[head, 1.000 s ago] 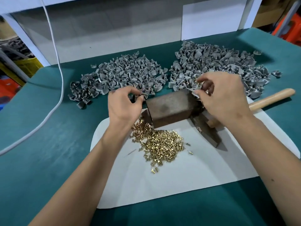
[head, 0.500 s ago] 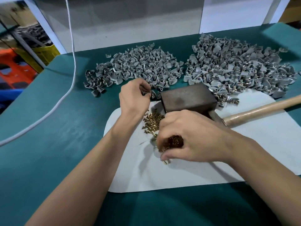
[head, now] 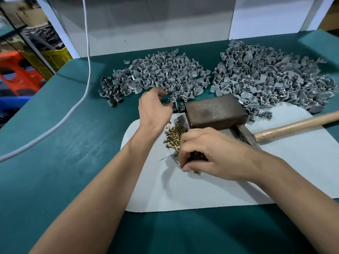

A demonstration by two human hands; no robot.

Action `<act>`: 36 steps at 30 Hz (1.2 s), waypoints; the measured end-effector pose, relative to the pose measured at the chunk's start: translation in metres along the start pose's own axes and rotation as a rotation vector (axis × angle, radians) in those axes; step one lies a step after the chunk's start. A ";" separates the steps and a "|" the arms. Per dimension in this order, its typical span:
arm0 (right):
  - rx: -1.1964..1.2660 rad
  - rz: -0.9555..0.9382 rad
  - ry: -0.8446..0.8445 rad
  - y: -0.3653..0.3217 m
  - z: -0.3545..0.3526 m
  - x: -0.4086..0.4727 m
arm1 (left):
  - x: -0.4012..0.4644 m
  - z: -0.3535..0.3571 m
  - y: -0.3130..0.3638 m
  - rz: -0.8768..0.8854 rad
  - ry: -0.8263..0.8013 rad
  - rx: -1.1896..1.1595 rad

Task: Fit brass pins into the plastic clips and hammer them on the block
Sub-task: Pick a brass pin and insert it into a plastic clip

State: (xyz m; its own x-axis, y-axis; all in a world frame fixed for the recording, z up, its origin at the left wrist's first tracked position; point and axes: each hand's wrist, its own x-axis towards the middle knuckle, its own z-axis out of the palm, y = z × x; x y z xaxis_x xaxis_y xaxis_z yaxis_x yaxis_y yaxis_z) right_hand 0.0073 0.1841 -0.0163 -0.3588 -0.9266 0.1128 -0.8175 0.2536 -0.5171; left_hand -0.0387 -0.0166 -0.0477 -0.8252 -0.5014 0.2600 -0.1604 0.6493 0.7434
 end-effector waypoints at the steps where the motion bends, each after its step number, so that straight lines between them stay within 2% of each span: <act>1: 0.018 0.004 0.040 0.001 -0.001 0.000 | 0.001 0.000 0.000 -0.010 -0.019 0.004; 6: 0.077 0.019 0.314 0.006 -0.005 -0.003 | 0.003 -0.003 0.000 0.003 -0.065 0.035; 11: 0.122 0.063 0.516 0.010 -0.010 -0.007 | 0.002 -0.001 -0.001 -0.008 0.026 0.008; 17: 0.125 0.193 0.660 0.018 -0.018 -0.010 | -0.003 -0.001 0.016 0.065 0.126 -0.207; 22: 0.047 0.272 0.796 0.020 -0.024 -0.012 | -0.030 0.001 0.046 0.307 -0.008 -0.476; 24: 0.075 0.304 0.882 0.021 -0.025 -0.012 | -0.036 0.004 0.052 0.329 -0.048 -0.551; 27: 0.050 0.390 0.962 0.026 -0.026 -0.013 | -0.038 0.006 0.054 0.292 -0.143 -0.693; 32: -0.001 0.693 1.096 0.045 -0.033 -0.021 | -0.032 0.008 0.051 0.122 -0.218 -0.895; 36: -0.006 0.741 1.088 0.042 -0.032 -0.020 | -0.030 0.006 0.051 0.077 -0.259 -0.979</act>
State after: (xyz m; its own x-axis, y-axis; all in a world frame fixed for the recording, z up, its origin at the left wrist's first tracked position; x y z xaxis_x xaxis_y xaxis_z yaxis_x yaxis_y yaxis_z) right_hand -0.0342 0.2225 -0.0130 -0.8945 0.1275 0.4286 -0.2720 0.6055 -0.7479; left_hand -0.0257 0.0350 -0.0211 -0.9250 -0.2635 0.2737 0.3167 -0.1371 0.9386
